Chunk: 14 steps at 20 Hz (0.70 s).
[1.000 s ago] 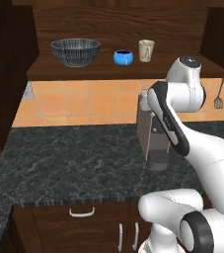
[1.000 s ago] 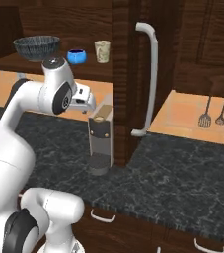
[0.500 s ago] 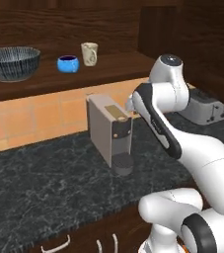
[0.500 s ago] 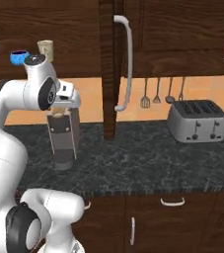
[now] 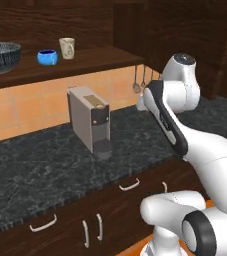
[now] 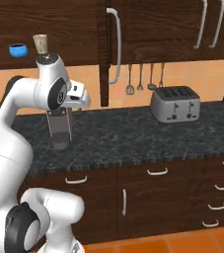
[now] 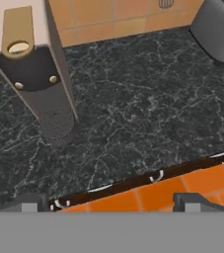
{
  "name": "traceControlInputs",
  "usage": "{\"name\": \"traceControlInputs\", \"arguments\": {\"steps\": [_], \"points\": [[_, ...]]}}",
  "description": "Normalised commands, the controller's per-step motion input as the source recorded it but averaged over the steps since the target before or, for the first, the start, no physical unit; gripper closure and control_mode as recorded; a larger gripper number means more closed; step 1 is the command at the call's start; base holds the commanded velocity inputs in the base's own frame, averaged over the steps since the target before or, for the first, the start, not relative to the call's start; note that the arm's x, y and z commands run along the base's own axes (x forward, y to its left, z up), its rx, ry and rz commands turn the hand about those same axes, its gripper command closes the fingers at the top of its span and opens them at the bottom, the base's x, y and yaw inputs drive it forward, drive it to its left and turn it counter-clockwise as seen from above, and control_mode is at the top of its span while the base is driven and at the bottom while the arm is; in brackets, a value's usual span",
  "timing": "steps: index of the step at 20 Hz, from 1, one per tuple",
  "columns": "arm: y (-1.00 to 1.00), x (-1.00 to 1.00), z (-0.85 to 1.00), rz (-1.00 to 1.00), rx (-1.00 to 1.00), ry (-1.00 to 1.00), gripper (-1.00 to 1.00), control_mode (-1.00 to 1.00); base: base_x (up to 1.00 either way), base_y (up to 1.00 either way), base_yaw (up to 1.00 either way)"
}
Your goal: Gather all objects into one cabinet and sort the glasses and bowls to opposite sides.
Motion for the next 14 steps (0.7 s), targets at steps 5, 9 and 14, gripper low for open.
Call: {"name": "traceControlInputs", "arguments": {"steps": [5, 9, 14], "points": [[0.0, 0.0, 0.0, 0.0, 0.0, 0.0, -1.0, 1.0, -0.51, 0.18, -0.01], [0.0, 0.0, 0.0, 0.0, 0.0, 0.0, -1.0, 1.0, -0.41, 0.4, -0.02], [0.0, 0.0, 0.0, 0.0, 0.0, 0.0, -1.0, 1.0, -1.0, 0.17, -0.44]]}}
